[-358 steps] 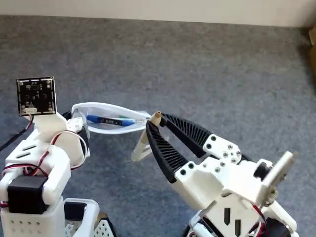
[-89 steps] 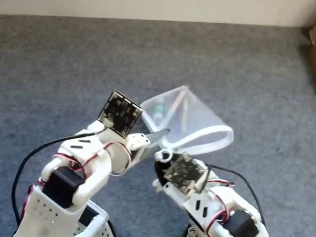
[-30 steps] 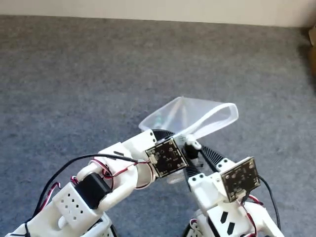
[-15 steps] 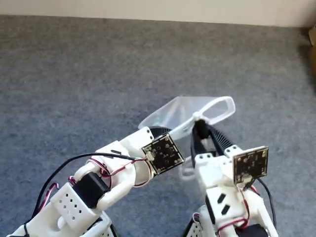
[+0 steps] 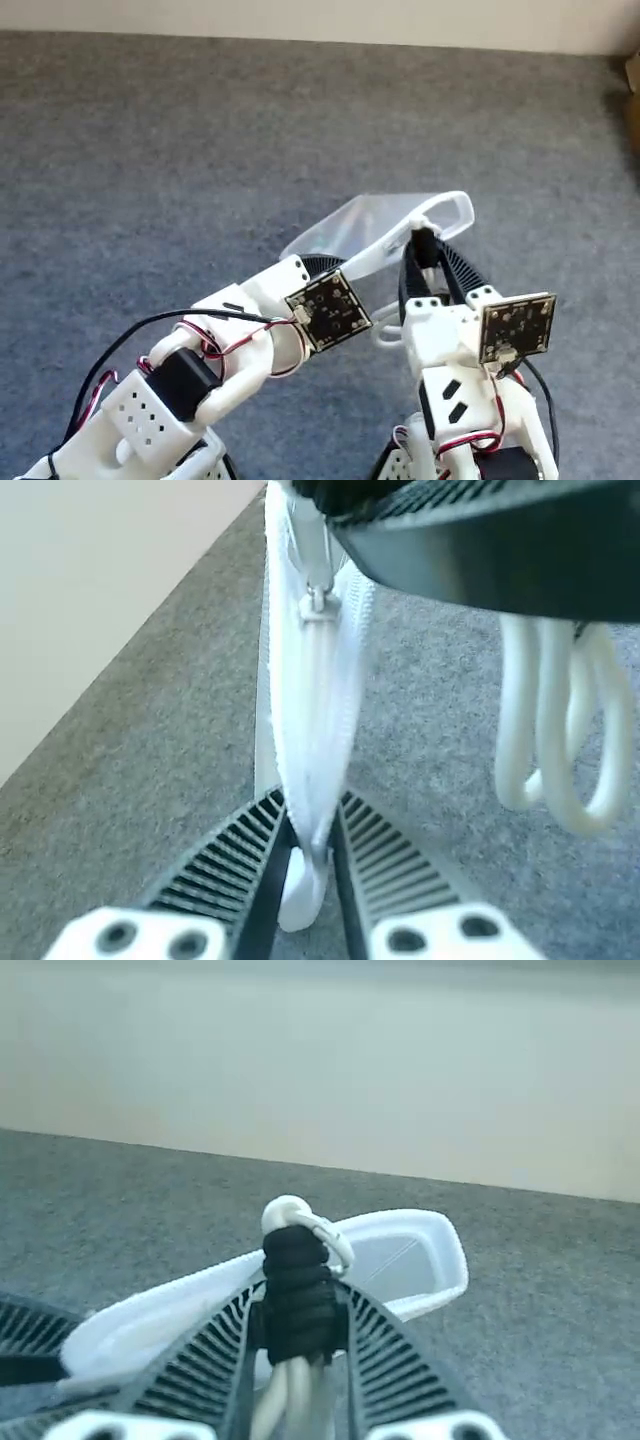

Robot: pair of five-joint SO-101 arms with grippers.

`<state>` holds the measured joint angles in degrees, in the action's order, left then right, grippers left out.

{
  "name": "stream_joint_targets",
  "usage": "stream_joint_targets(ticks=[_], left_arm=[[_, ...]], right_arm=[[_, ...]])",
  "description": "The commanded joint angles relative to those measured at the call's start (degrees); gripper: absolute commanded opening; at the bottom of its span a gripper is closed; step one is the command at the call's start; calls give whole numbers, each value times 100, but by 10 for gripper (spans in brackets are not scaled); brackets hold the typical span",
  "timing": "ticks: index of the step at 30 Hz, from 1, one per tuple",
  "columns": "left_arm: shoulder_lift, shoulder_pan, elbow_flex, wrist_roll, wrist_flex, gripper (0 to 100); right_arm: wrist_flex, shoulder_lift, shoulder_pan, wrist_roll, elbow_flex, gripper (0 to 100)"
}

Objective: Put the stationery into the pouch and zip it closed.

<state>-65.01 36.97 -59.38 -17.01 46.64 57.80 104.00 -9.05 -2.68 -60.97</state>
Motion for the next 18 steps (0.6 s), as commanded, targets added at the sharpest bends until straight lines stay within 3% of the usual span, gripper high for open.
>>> stream_joint_targets(ticks=[1, 18], left_arm=[[-22, -163, 48, 79, 325, 5], [-22, -479, 48, 79, 316, 5]], right_arm=[[-418, -66, 462, 62, 4, 5], [-1446, -75, 1279, 18, -655, 5]])
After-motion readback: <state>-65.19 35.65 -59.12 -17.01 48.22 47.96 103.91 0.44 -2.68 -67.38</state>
